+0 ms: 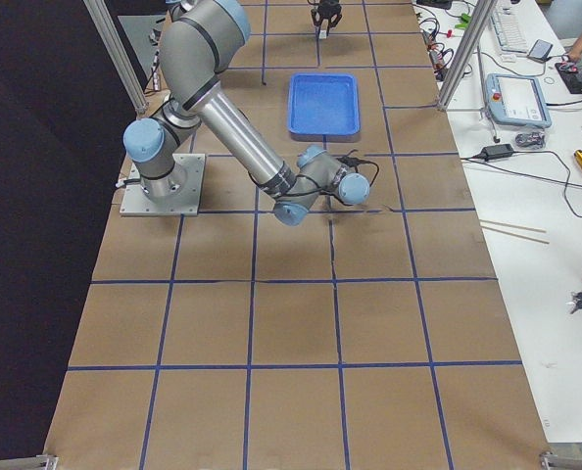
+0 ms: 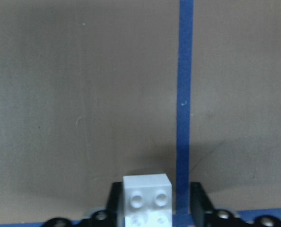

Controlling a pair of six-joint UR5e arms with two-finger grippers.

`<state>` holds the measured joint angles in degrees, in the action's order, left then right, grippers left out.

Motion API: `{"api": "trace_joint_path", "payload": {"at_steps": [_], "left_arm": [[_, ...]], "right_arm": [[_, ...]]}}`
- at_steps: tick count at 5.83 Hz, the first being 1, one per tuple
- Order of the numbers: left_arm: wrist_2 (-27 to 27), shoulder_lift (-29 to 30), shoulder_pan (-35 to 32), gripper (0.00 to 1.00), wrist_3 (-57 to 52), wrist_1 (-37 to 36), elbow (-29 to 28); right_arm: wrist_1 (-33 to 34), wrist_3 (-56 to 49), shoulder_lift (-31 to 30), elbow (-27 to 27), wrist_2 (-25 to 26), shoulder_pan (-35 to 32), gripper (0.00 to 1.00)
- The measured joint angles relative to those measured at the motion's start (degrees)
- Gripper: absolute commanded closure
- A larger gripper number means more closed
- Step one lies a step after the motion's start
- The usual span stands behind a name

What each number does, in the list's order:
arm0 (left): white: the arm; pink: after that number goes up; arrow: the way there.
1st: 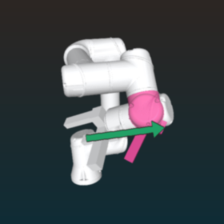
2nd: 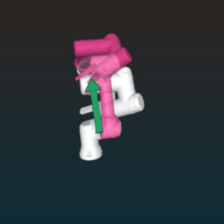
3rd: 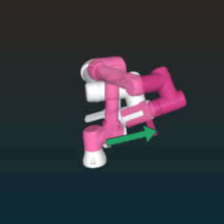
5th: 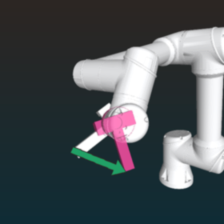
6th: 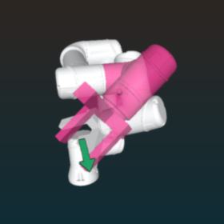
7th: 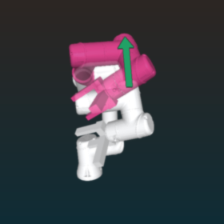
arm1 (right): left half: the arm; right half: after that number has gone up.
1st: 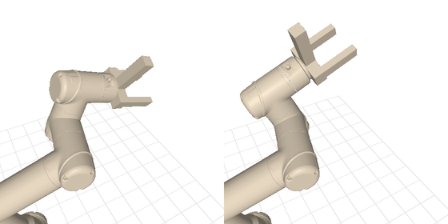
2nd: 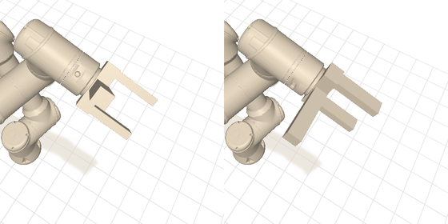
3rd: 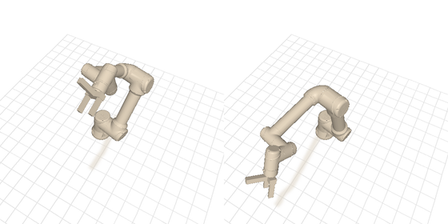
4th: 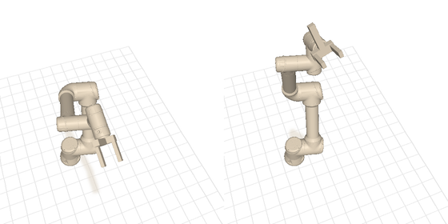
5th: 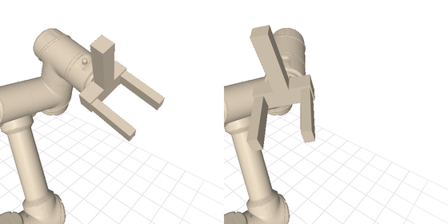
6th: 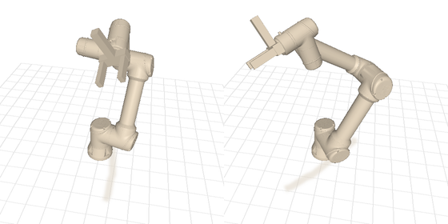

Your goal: Assemble white blocks and place on blue tray

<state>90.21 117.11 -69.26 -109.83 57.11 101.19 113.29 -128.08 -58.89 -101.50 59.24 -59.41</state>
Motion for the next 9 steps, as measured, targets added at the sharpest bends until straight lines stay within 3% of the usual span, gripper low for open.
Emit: {"api": "trace_joint_path", "payload": {"at_steps": [2,4,7,9], "left_arm": [[-1.01,-1.25,-0.41,1.0,0.99,1.02,-1.68],[-3.82,-2.12,-5.22,1.0,2.85,4.5,-5.29],[-4.47,-1.74,-17.85,1.0,11.55,9.47,-10.77],[-4.96,-0.83,-26.73,1.0,21.51,9.58,-11.35]], "right_arm": [[0.02,0.09,-0.01,0.06,0.0,0.0,0.69],[0.08,0.05,-0.15,0.22,0.0,-0.03,0.85],[-0.59,0.2,-4.35,0.57,-0.07,-0.84,0.86],[-8.26,2.74,-9.5,3.39,-0.79,-3.15,0.86]]}}
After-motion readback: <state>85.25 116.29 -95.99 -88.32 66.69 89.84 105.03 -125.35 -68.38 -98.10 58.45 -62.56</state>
